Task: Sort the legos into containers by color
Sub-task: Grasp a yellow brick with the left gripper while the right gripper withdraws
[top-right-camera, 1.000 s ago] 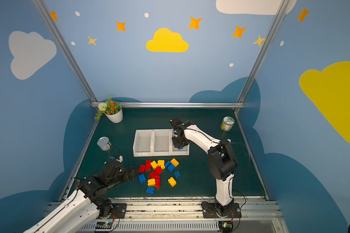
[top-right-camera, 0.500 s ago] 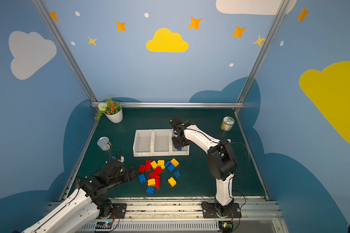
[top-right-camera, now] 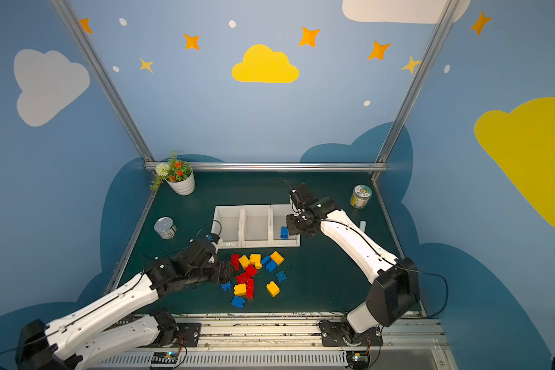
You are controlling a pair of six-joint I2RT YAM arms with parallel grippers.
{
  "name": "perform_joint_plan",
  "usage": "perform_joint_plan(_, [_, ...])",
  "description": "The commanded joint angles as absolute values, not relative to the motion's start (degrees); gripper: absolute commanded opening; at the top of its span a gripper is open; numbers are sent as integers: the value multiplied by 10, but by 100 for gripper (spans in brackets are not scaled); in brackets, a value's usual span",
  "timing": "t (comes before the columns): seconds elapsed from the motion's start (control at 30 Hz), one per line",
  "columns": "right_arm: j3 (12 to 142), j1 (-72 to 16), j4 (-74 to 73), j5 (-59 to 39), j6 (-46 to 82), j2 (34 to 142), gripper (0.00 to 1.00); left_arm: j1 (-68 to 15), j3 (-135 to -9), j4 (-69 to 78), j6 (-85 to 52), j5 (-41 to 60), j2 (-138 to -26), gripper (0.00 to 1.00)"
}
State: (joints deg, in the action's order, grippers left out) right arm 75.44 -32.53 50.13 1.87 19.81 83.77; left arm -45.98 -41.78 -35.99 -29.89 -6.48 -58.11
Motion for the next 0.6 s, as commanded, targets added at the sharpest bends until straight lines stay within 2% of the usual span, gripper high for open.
perform_joint_plan(0.0, [700,-293,491,0,224,783,50,-502,-460,-375,-218,-72,-646,90])
perform_joint_plan(0.3, [520,-243,386,16,278,632,50,-573,-575,-375,-167,-14,-858,89])
perform_joint_plan(0.57, [489,-220,384,14,277,596,50,-618,-672,-385,-155,37,-999,85])
